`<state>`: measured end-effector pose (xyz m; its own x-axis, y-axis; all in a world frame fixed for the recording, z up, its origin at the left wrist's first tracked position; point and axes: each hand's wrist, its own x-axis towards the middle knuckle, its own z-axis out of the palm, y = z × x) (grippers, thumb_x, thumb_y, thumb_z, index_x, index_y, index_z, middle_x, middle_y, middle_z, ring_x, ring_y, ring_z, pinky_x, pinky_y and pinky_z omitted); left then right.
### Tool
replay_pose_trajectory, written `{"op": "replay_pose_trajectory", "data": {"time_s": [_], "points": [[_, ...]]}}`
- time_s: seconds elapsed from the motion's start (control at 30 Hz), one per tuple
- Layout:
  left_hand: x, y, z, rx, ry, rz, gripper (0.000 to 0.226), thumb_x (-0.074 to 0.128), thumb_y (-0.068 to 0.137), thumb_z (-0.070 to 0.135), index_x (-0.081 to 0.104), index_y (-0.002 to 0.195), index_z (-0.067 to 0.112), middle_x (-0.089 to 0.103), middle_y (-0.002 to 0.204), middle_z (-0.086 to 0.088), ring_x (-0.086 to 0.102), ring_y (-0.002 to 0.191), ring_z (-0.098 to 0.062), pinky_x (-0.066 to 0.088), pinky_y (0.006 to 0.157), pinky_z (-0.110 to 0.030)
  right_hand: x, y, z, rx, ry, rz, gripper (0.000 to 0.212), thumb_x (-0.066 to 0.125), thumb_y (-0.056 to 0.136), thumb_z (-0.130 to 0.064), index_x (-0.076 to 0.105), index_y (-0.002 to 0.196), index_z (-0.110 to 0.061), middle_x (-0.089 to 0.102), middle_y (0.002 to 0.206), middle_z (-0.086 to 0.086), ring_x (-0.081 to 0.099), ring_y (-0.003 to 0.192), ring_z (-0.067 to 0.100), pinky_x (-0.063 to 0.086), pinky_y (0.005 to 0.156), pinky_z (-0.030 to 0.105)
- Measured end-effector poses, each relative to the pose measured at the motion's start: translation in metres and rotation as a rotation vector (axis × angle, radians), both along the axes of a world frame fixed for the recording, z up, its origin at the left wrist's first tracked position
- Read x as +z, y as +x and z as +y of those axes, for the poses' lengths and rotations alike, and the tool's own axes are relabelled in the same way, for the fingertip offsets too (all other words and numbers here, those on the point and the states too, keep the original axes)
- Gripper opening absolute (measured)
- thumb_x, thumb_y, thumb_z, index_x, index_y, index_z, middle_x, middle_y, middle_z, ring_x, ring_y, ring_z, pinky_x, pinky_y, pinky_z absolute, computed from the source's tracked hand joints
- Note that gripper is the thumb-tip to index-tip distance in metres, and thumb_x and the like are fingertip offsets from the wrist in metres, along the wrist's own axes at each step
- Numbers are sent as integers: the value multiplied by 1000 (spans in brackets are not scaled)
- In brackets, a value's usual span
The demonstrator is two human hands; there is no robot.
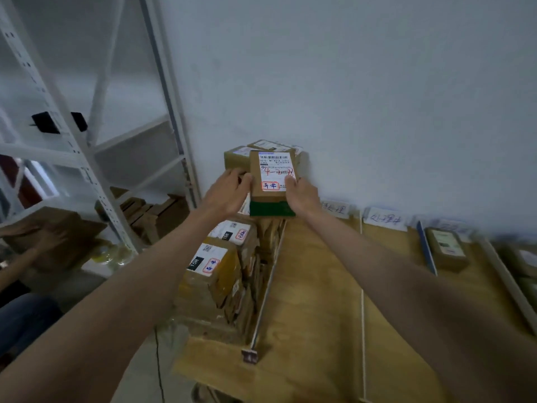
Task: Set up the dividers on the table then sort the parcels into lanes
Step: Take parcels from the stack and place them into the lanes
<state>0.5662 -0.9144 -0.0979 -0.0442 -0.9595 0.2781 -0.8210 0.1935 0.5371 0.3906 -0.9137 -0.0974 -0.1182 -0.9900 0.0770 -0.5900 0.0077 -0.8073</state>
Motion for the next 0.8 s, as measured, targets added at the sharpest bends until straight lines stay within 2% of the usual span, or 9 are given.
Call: {"op": "replay_pose_trajectory", "data": {"time_s": [0.13,0.23,0.3,0.4,0.47,0.57,0.63,0.7,0.8], "points": [[-14,-40,-2,-81,29,-215,46,23,104,44,55,125,16,53,124,-6,53,112,-25,44,91,-40,-18,-62,26,-197,35,17,49,27,105,-43,50,122,-3,60,112,13,58,95,24,50,80,37],[-32,-82,4,-207,10,-357,52,18,102,45,55,123,16,53,124,-7,55,113,-29,45,92,-44,-32,-109,53,-311,76,35,46,26,105,-41,50,116,-3,58,98,10,55,76,15,47,62,31],[-44,-111,10,-283,-18,-437,51,19,102,44,56,120,14,55,124,-9,55,112,-31,43,91,-44,-41,-137,73,-368,100,14,44,26,105,-39,50,114,-3,60,96,11,59,77,17,51,63,34],[-60,-155,22,-352,-19,-485,49,23,102,44,54,126,13,53,130,-9,53,115,-30,44,94,-42,-54,-177,106,-464,108,14,45,29,105,-37,54,110,0,63,98,15,63,88,29,53,77,41],[-69,-184,32,-389,-14,-481,51,25,102,45,51,132,13,49,137,-8,49,123,-29,41,101,-42,-60,-202,126,-526,131,16,44,30,104,-38,52,111,-1,60,100,13,60,88,27,53,78,39],[-78,-227,51,-443,-20,-503,55,25,103,46,47,139,12,46,142,-8,48,125,-28,39,103,-41,-73,-244,152,-636,166,-28,53,31,100,-44,48,124,-1,62,110,14,63,94,27,56,83,47],[-84,-257,66,-481,-33,-536,55,24,103,46,46,141,13,45,144,-8,47,127,-27,37,104,-40,-84,-274,168,-686,188,-48,53,31,98,-47,51,123,-4,63,111,13,63,94,25,55,84,48],[-91,-289,80,-512,-34,-553,55,24,103,46,46,141,13,45,145,-8,45,129,-26,35,105,-40,-81,-295,195,-734,196,-49,51,32,99,-46,51,122,-5,62,114,12,62,99,25,54,87,47],[-98,-339,106,-556,-39,-560,54,24,103,46,48,139,13,47,141,-7,46,127,-26,36,105,-40,-87,-337,233,-775,216,-27,44,33,103,-39,49,123,-3,59,113,11,59,102,25,52,78,36]]}}
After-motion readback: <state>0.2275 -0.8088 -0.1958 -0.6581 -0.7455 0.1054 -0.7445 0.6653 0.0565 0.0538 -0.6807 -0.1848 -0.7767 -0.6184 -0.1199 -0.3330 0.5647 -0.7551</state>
